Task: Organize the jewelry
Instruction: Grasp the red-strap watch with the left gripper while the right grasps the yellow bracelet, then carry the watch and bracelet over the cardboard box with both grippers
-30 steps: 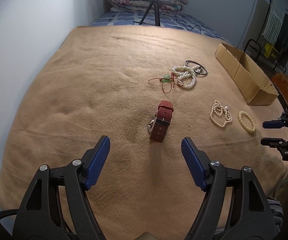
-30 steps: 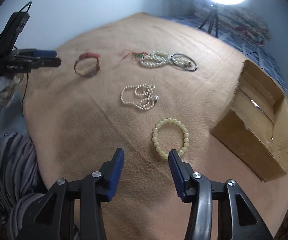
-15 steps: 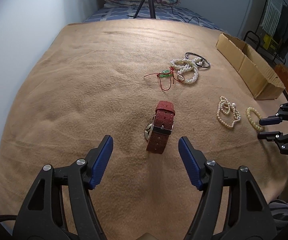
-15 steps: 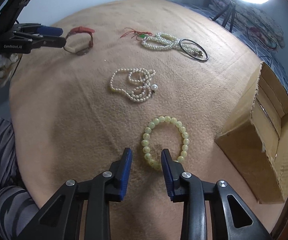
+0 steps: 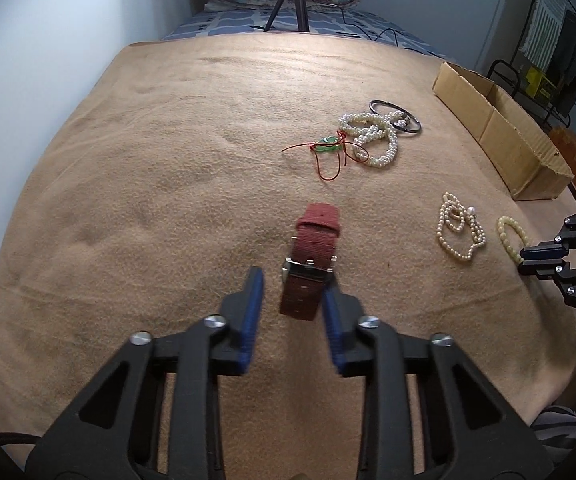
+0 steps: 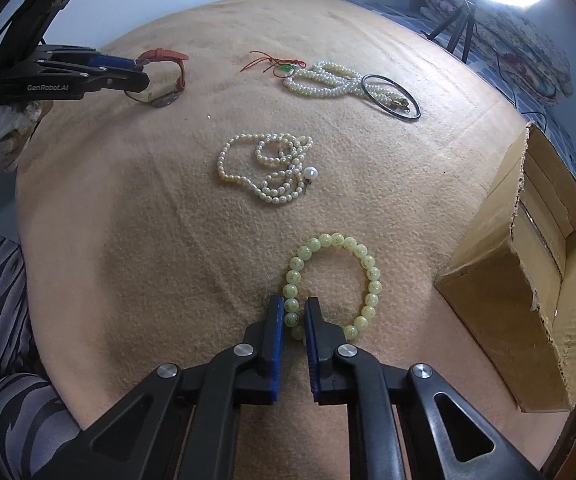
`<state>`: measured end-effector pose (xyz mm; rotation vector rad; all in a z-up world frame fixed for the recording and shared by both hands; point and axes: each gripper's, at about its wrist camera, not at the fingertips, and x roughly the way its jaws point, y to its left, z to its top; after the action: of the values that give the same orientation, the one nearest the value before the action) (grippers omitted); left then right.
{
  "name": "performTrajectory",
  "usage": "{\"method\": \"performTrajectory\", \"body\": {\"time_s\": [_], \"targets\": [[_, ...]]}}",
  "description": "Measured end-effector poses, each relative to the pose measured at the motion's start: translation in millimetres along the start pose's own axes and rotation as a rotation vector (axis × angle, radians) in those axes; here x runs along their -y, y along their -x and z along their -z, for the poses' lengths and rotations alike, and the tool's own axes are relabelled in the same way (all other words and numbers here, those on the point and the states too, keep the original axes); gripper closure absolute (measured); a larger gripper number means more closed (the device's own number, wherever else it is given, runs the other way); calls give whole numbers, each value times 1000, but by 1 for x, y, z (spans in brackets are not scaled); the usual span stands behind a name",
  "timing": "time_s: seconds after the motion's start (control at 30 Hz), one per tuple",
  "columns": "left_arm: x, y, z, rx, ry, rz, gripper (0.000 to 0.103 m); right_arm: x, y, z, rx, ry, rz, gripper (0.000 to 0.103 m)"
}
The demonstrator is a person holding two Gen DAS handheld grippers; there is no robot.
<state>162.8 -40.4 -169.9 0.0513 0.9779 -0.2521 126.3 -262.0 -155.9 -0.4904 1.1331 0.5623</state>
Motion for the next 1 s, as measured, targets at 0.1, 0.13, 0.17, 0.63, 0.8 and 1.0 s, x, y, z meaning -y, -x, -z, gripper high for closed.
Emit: {"method": "performTrajectory", "body": {"time_s": [0.1,0.13,0.17,0.63,0.8,1.0], "targets": [[3,2,-1,4,-10,1,86,1,2,1,9,-10,-1,96],[3,3,-1,6,-13,3,86,1,3,1,16,-17,-3,98],[4,4,-1,8,-15,6,86,2,5,1,22,-24,-5,98],[20,22,-3,50,-73,8,90,20,37,2,153,-159,-37,98],[25,28,-4,62,-90,5,90,28,47,4,195,-209,-57,98],[31,31,-7,71,-97,8,90,34,60,8,239,-246,-65,98]]}}
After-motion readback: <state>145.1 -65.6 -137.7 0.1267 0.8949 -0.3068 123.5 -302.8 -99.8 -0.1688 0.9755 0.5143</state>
